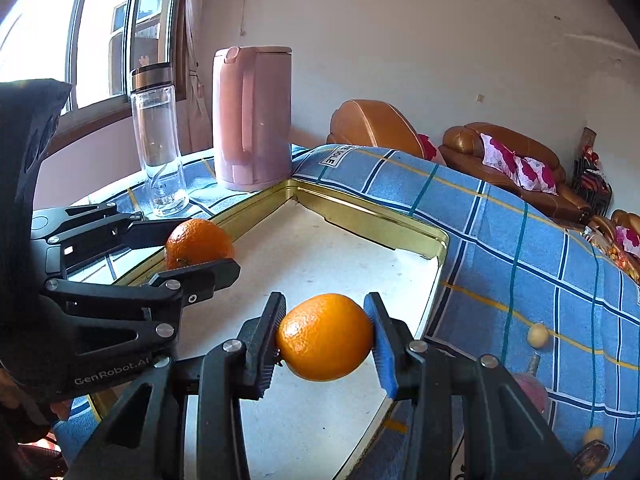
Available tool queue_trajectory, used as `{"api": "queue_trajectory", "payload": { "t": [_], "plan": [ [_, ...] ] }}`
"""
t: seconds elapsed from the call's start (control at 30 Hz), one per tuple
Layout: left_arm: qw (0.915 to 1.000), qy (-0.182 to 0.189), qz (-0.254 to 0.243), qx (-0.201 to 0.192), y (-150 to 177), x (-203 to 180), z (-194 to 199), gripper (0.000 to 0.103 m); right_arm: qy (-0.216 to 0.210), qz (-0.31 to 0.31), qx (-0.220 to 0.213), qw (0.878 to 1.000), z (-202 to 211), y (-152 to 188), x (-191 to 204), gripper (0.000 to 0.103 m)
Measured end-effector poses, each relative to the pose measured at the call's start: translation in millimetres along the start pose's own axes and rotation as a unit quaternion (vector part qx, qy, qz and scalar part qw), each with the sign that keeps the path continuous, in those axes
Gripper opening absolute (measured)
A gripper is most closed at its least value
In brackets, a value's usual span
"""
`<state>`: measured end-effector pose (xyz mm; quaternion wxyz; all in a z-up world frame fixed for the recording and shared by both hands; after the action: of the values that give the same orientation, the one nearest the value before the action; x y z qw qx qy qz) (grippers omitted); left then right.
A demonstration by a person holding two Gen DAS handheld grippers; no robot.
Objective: Organize fruits
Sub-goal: 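Carry both oranges over the gold tin tray and open the left gripper inside it, then lower the orange into the gold tray and open the right gripper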
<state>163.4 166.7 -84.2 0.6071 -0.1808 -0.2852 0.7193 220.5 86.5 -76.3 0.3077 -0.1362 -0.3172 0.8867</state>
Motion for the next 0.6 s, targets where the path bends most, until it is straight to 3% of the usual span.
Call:
{"api": "queue_trajectory", "payload": {
  "t": [0.53,0.6],
  "plan": [
    [0.9998,-0.019,0.007,0.006,1.3,17.4,-2.8,0.051,-0.024,0.012,0.032,0.999,-20.2,5.7,19.7,0.043],
    [0.9996,-0.025,0.012,0.003,1.6,22.5,-1.9,0.057,-0.030,0.014,0.033,0.999,-21.2,5.3,25.7,0.043]
  ]
}}
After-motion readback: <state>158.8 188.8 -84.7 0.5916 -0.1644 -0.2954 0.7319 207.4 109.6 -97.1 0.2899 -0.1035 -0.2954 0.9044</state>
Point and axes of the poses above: each gripper's, at about its wrist camera, not at the fingertips, and z roughly against the way its jaws point, x to its left, y to its underside, the point moved 8 cm from there along -z, roughly the way its jaws point, and after that the axes turned 13 degrees about x, right-handed, at the moved point
